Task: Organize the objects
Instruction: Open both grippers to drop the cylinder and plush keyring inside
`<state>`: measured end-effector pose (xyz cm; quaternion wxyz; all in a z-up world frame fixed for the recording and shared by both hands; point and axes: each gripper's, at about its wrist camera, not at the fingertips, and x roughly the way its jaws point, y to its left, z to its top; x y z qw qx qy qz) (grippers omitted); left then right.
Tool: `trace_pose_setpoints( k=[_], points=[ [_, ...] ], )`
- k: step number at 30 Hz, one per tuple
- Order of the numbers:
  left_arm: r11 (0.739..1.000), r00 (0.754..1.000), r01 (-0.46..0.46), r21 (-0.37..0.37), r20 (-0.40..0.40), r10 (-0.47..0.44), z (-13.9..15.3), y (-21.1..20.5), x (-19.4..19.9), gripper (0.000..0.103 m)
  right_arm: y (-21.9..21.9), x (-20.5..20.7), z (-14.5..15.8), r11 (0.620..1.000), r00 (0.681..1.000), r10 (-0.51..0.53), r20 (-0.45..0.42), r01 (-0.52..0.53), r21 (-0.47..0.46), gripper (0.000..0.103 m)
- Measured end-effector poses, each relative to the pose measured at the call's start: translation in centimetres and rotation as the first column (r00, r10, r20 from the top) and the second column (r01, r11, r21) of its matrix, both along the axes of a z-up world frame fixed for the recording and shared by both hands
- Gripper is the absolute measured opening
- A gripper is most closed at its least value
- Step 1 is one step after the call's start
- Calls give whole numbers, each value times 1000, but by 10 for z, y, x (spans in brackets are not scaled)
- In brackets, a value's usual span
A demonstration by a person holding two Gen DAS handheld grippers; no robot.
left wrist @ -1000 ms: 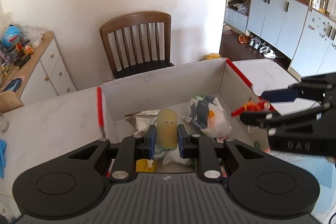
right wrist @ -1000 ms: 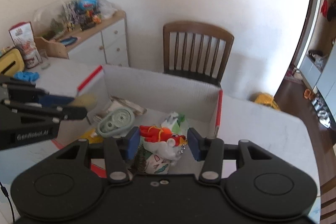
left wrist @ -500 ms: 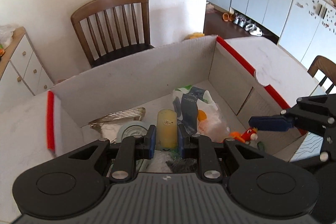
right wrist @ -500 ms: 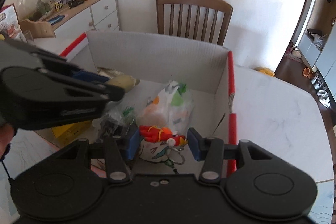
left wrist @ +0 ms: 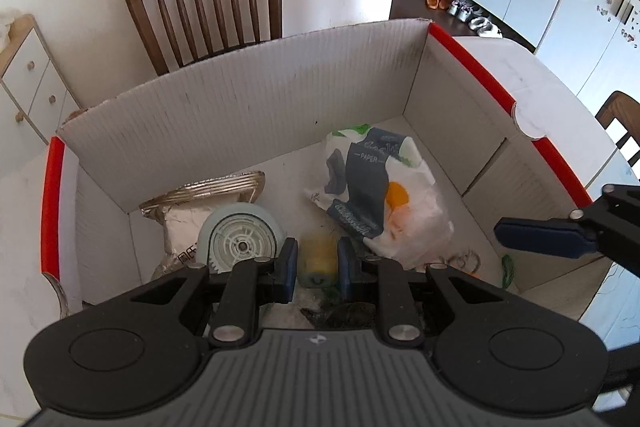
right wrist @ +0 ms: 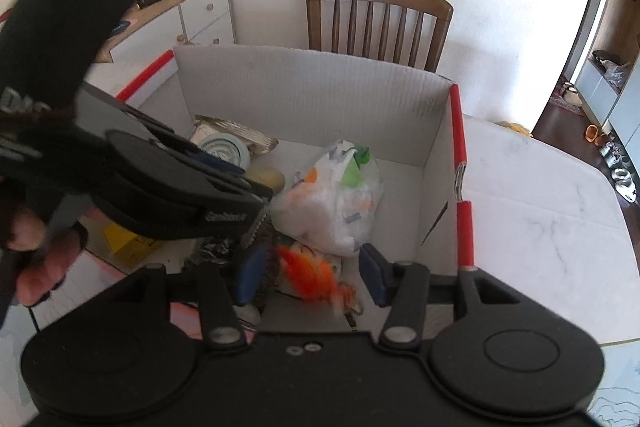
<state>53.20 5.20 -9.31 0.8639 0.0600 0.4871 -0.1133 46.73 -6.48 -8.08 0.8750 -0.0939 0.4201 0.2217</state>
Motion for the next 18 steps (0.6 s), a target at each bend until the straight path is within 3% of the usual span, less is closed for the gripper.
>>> trace_pose_setpoints(
  k=[13,18],
  points=[
    [999,999,-31,-12,26,31,8,3,-11,21,-3,-10,14,1000,999,9,38,-9,5,59],
    [999,997,-48,0,59,48,18,5,-20,32,-5,-16,20,1000,999,7,53,-8,14,62]
  ],
)
